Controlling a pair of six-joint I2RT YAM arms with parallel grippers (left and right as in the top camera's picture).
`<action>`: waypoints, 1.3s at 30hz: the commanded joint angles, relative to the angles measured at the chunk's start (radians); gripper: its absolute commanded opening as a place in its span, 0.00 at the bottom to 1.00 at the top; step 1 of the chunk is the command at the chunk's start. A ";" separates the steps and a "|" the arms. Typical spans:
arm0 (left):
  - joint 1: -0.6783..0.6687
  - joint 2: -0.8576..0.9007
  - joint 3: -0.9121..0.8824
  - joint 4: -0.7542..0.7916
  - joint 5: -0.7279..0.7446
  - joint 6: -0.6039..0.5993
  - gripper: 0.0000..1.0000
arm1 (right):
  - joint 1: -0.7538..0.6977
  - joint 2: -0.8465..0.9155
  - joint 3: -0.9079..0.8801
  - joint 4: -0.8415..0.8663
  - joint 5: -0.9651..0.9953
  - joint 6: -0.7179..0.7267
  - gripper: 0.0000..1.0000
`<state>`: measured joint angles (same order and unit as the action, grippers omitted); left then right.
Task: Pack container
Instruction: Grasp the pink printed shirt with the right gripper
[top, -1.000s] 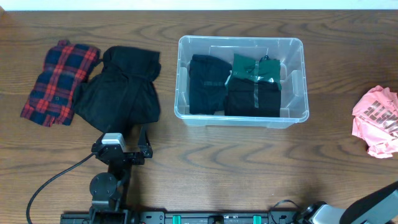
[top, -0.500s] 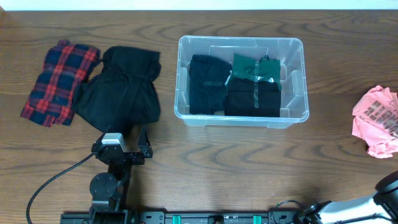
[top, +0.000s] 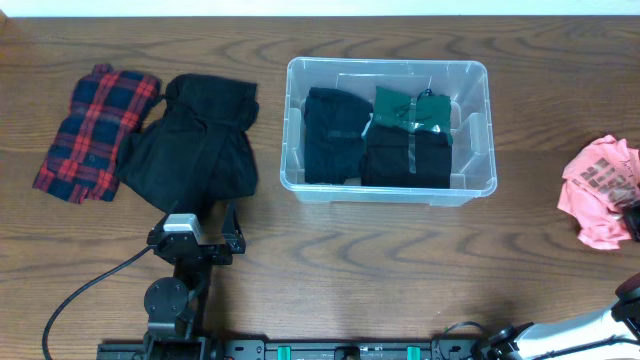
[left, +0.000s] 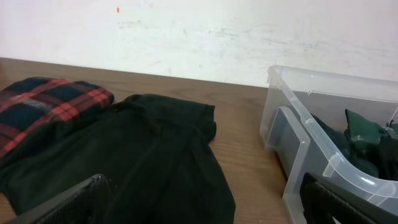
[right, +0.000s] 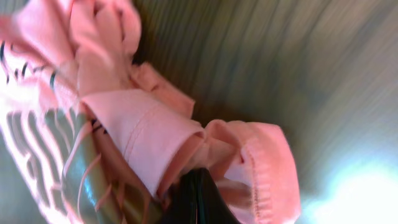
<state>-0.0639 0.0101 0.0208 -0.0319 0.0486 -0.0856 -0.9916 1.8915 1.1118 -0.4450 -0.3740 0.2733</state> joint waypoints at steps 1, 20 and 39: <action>-0.005 -0.006 -0.017 -0.035 -0.015 -0.002 0.98 | 0.031 0.005 0.005 -0.043 -0.133 0.087 0.01; -0.005 -0.006 -0.017 -0.035 -0.015 -0.002 0.98 | 0.044 -0.311 0.129 -0.137 -0.059 -0.018 0.04; -0.005 -0.006 -0.017 -0.035 -0.016 -0.002 0.98 | 0.111 -0.019 0.131 0.003 -0.070 -0.316 0.66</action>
<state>-0.0639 0.0101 0.0208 -0.0319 0.0486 -0.0856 -0.8921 1.8229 1.2472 -0.4442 -0.4332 0.0132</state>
